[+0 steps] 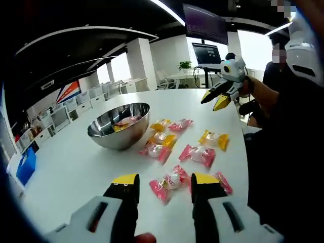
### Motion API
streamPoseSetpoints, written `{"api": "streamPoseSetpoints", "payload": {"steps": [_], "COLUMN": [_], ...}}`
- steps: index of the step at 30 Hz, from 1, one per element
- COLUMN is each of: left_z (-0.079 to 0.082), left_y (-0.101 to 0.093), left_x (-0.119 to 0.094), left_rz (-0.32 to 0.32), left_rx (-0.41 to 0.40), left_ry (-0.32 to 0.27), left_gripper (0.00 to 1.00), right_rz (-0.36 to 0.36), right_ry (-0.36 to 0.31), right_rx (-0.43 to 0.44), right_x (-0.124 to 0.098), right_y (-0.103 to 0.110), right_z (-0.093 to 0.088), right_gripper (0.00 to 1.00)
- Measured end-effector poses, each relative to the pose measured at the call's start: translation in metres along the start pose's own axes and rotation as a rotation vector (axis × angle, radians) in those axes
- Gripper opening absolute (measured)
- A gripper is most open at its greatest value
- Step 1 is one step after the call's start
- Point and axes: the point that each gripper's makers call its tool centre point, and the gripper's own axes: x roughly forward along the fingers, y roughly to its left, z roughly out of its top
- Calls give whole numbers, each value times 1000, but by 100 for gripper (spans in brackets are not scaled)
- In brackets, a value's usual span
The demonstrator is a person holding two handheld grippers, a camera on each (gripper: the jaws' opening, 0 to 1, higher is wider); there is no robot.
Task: Pick up the marshmallows scattered on the table and place them into the bowl on the table
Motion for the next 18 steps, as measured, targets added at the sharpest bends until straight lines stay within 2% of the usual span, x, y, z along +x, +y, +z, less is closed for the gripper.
{"api": "streamPoseSetpoints", "payload": {"steps": [3, 12, 18], "left_z": [2, -5, -14], "left_y": [-1, 6, 7], "left_x": [6, 20, 28], "left_rz": [-63, -140, -198], "left_rx": [45, 134, 154], "left_ry": [22, 102, 157], "left_gripper": [41, 41, 41], "right_rz": [2, 5, 8], "right_ry": [7, 11, 17], "right_rx": [4, 6, 7], "right_x": [0, -1, 0], "right_y": [0, 2, 3], "right_z": [-3, -3, -4], "right_gripper": [35, 35, 35]}}
